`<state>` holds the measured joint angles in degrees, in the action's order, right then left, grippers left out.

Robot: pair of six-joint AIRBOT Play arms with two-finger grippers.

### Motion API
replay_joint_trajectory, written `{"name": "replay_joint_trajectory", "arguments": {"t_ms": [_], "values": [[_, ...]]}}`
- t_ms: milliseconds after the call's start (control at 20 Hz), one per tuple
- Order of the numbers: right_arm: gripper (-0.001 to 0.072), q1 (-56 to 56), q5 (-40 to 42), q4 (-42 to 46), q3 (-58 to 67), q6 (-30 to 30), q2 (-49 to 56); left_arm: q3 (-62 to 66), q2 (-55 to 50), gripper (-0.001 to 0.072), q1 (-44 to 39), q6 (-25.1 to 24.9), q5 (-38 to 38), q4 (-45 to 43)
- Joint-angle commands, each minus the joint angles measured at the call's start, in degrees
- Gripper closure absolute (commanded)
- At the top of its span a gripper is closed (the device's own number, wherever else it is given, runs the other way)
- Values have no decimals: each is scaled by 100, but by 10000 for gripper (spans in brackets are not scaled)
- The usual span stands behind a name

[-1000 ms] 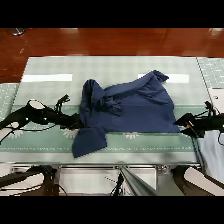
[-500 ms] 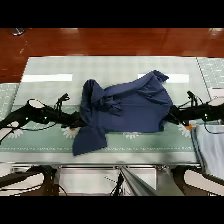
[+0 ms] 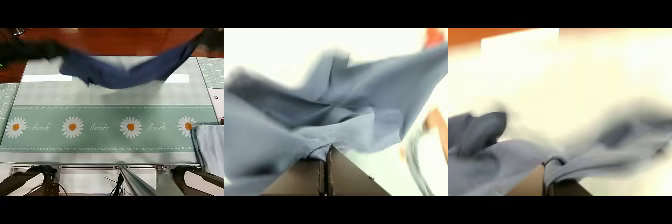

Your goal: Fold the shirts.

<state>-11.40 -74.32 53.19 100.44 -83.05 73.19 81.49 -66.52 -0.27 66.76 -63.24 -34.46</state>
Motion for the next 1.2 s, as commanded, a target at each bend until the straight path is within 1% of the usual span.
{"name": "replay_joint_trajectory", "arguments": {"t_ms": [0,50,100,150,250,350,500,700,800,900,1050,1150], "values": [[692,50,-293,363,2232,-332,-341,2562,208,692,66,1314,-431,-1152],[692,50,-190,501,2243,-317,-704,3176,212,691,66,1554,-837,-1565],[692,50,-188,752,2212,-299,-1056,3748,234,692,63,1670,-1259,-1928],[692,50,-210,992,2140,-286,-1432,4122,337,691,66,1674,-1530,-2199],[692,50,-243,1333,1934,-269,-2146,4159,822,692,66,1674,-1637,-2599],[692,50,-313,1602,1816,-269,-2743,3956,1370,692,66,1672,-1856,-2802],[692,50,-586,1753,1810,-299,-3342,3659,2135,692,66,1665,-2037,-3001],[691,50,-846,1746,1810,-356,-3672,3661,2612,691,66,1646,-2107,-3158],[691,50,-890,1744,1788,-354,-3674,3644,2603,691,66,1646,-2201,-3156],[691,50,-979,1744,1537,-350,-3674,3362,2603,691,66,1646,-2201,-3158],[691,50,-1248,1622,673,-317,-3674,2461,2581,691,66,1648,-2275,-3156],[691,50,-1150,1462,-315,-197,-3674,1532,2509,691,61,1644,-2225,-3152]]}}
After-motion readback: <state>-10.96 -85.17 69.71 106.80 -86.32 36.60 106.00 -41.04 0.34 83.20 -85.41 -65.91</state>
